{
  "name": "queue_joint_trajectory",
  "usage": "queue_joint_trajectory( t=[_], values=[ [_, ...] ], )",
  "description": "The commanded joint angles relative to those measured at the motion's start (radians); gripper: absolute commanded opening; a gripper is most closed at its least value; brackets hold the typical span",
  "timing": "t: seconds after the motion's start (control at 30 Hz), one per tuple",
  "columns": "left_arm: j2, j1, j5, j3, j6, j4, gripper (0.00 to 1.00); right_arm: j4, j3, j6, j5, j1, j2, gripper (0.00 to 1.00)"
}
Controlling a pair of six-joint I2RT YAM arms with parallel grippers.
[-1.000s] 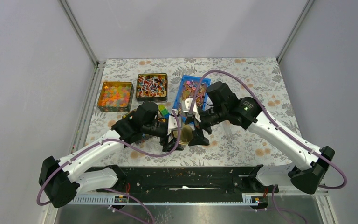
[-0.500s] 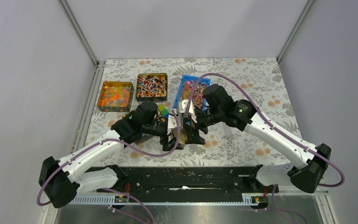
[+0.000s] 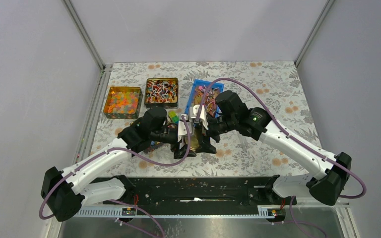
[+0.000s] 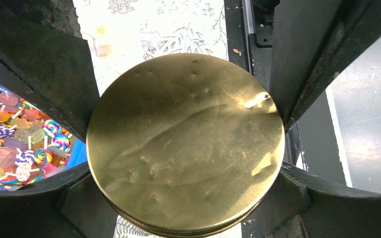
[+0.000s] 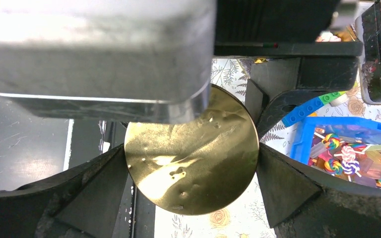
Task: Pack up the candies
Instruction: Screw the bottle lid onto the packing bottle.
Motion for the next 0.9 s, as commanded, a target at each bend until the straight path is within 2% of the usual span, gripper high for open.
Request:
queue_joint_trajectory(
  t=[0.0,0.3,0.53,0.63,0.87],
  values=[
    [-0.038,0.005,0.017,0.021,-0.008,0.090,0.62,0.042,-0.006,0.030,0.012,0.007,-0.042,0.99],
    [-0.037,0.012,0.011,0.017,-0.004,0.095,0.62,0.089,-0.093,0.086,0.167,0.007,-0.142,0.99],
    [-0.035,0.016,0.024,0.022,0.009,0.084,0.62,0.088,-0.133,0.099,0.225,0.005,-0.188,0.99],
    [-0.035,0.018,0.026,0.023,0.017,0.073,0.61,0.058,-0.127,0.089,0.226,-0.002,-0.201,0.99],
    [-0.035,0.020,0.048,0.022,0.041,0.053,0.61,-0.035,-0.039,0.030,0.117,-0.040,-0.201,0.99]
  ],
)
